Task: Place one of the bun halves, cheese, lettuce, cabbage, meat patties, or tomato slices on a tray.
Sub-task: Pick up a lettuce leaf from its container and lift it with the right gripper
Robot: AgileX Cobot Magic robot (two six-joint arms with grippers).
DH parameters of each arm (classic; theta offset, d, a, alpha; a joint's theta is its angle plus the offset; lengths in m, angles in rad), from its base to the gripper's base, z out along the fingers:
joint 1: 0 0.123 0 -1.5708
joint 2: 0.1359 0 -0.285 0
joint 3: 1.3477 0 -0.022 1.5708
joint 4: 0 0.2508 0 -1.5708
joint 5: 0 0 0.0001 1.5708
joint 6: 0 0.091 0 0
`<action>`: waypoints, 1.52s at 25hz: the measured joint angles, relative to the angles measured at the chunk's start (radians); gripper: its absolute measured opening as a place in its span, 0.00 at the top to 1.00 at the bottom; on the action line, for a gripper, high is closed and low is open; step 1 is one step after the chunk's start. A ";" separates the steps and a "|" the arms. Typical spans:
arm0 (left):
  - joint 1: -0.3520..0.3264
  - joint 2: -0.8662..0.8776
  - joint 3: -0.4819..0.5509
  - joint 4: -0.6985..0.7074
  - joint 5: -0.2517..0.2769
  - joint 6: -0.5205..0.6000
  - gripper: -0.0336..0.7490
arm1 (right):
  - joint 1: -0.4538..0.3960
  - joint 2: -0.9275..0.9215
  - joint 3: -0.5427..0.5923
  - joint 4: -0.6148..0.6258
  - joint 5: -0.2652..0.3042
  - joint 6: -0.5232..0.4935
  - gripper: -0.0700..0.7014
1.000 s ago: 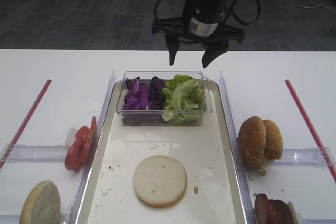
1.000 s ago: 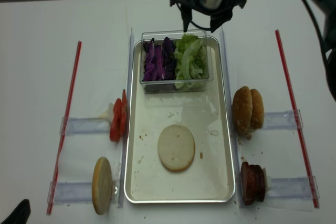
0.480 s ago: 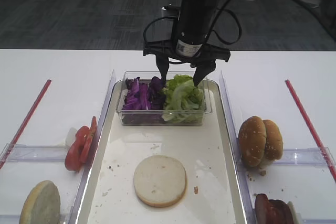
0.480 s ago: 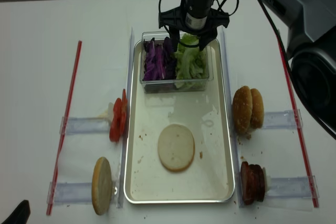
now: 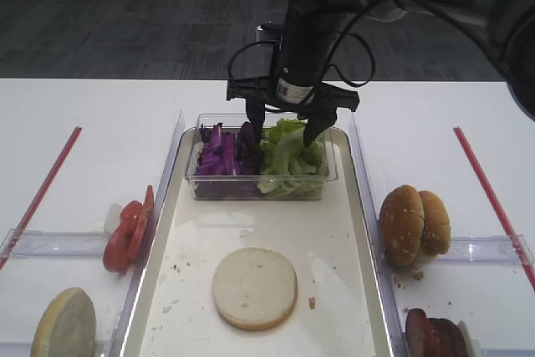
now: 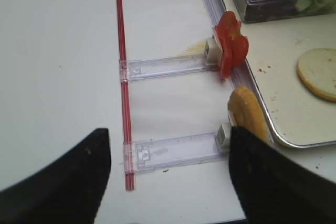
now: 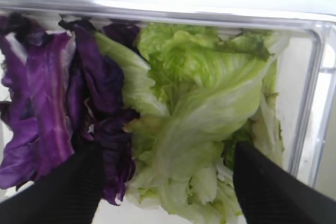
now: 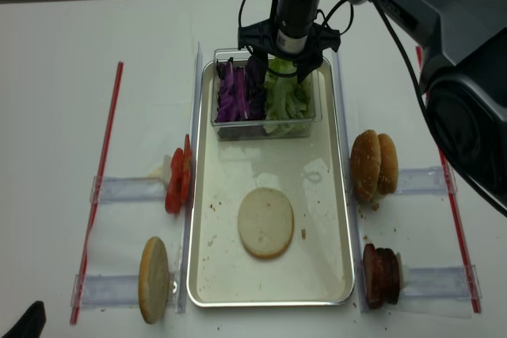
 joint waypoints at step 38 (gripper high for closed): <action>0.000 0.000 0.000 0.000 0.000 0.000 0.37 | 0.000 0.059 -0.011 -0.015 0.070 0.003 0.74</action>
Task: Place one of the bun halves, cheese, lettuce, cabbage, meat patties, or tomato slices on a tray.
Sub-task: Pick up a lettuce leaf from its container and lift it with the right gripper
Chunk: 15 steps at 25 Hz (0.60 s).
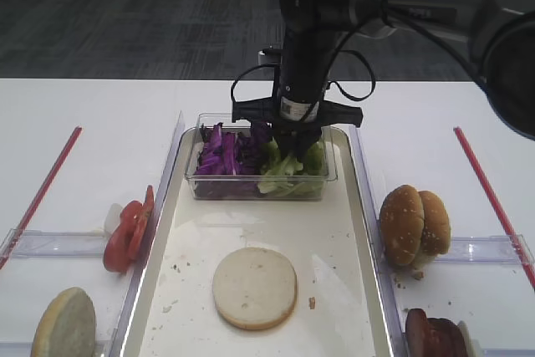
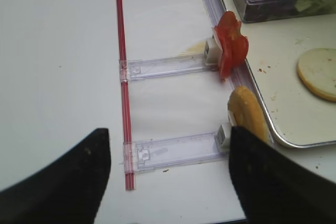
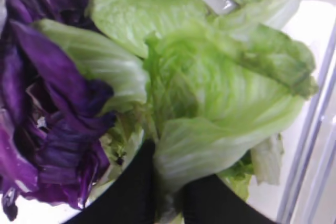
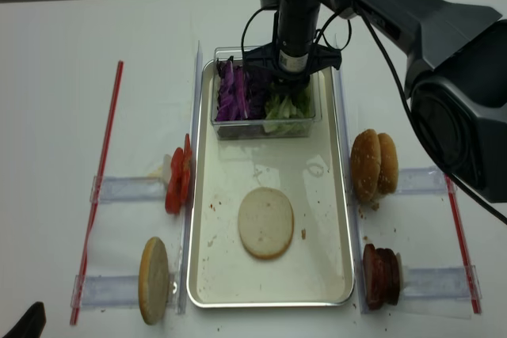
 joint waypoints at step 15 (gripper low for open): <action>0.000 0.000 0.000 0.000 0.000 0.000 0.37 | 0.000 -0.045 0.000 -0.010 0.007 -0.011 0.76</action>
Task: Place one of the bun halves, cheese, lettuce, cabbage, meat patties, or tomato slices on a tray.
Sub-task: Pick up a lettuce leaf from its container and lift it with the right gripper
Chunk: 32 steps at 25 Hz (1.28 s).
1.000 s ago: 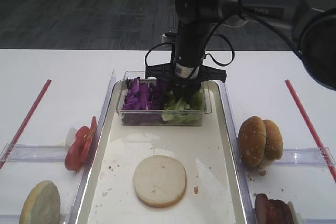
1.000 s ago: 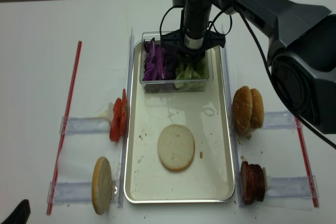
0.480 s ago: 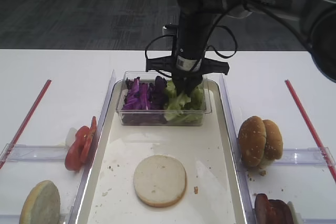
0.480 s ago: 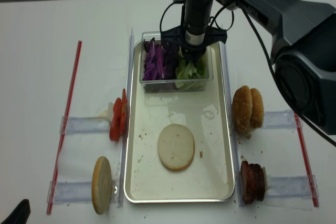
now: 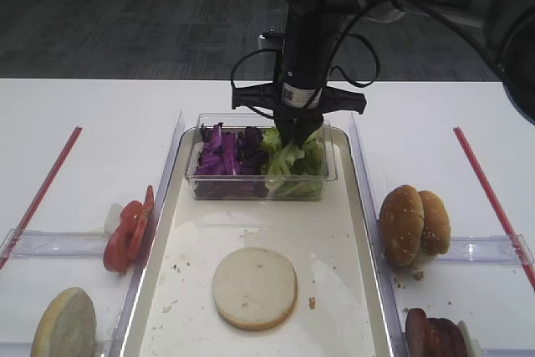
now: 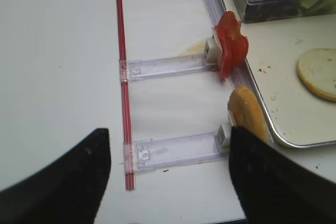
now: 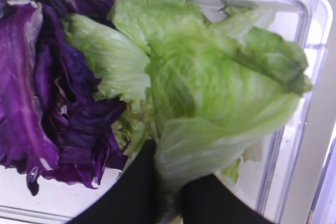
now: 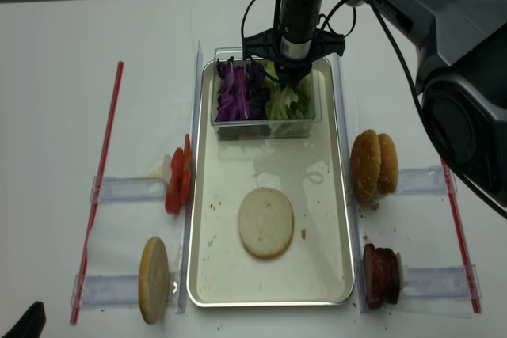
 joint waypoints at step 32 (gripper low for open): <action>0.000 0.000 0.000 0.000 0.000 0.000 0.37 | 0.064 -0.171 -0.023 0.051 0.017 -0.048 0.76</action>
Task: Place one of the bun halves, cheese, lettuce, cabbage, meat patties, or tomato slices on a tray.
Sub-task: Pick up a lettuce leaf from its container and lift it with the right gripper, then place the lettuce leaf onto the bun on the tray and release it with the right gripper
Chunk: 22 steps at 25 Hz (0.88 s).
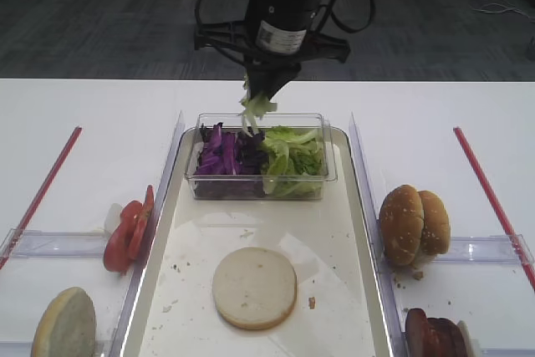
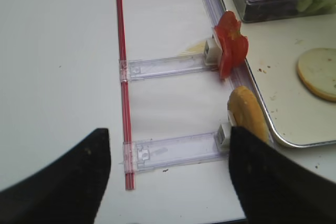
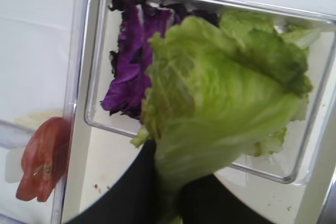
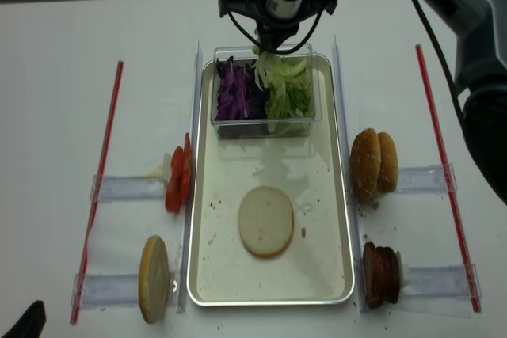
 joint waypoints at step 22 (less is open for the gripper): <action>0.000 0.000 0.000 0.000 0.000 0.000 0.37 | 0.177 -0.089 0.095 0.013 0.002 -0.030 0.76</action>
